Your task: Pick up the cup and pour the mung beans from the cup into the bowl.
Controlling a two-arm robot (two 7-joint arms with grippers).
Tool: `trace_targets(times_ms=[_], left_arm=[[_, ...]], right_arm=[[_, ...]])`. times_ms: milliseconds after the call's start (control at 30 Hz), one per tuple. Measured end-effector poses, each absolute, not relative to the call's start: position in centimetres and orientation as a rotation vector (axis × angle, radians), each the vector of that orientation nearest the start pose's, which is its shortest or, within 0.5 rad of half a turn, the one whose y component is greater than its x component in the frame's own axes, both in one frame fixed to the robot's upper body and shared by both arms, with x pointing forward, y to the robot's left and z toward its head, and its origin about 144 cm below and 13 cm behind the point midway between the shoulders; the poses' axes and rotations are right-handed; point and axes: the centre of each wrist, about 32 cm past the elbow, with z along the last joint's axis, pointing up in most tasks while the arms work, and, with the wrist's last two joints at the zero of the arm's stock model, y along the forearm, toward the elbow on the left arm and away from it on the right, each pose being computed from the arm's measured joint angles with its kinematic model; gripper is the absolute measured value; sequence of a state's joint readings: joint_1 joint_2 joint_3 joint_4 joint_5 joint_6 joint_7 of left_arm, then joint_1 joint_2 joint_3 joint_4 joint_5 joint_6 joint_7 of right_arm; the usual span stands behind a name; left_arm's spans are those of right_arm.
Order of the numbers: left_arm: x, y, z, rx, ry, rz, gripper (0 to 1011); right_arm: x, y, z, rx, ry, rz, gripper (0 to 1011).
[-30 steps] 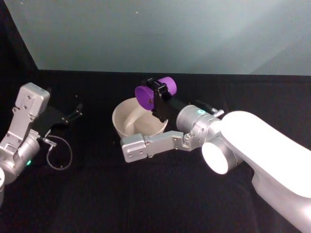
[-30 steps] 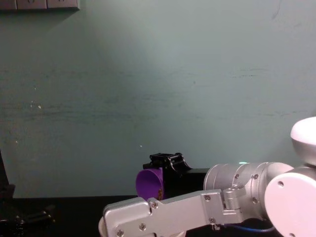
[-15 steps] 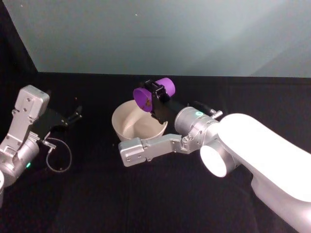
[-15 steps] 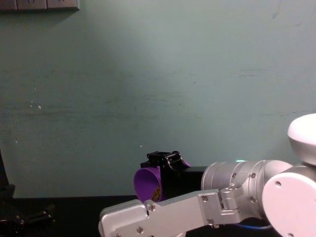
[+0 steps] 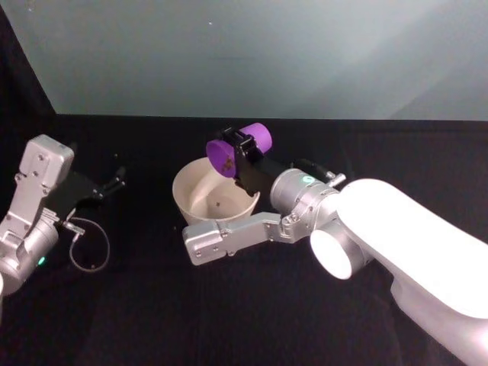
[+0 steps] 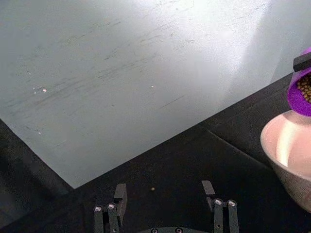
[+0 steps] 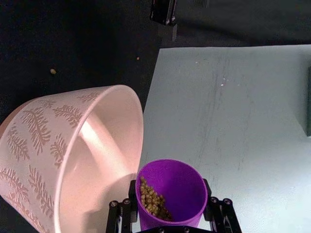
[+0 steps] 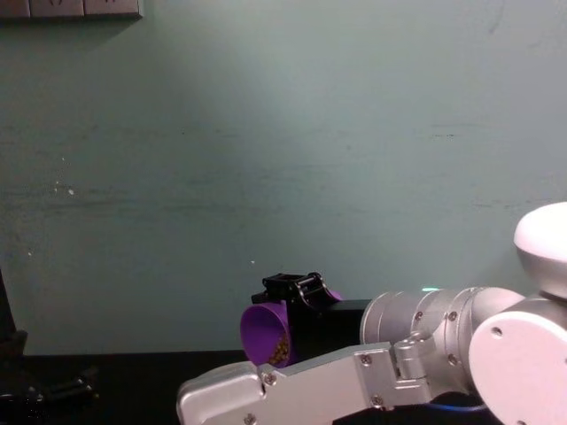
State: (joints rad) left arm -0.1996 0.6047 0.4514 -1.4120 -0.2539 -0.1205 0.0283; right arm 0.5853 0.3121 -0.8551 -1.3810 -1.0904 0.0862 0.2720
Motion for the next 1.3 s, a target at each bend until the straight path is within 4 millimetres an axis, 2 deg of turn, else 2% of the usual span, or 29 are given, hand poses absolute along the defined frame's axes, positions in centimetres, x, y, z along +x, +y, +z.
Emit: trace_targets(times_ms=[1300], left_arm=[[48.86, 30.97, 113.98, 0.304, -0.285, 1.248, 1000]], right_arm=[[53.28, -9.95, 121.39, -1.047, -1.520, -0.501, 735]])
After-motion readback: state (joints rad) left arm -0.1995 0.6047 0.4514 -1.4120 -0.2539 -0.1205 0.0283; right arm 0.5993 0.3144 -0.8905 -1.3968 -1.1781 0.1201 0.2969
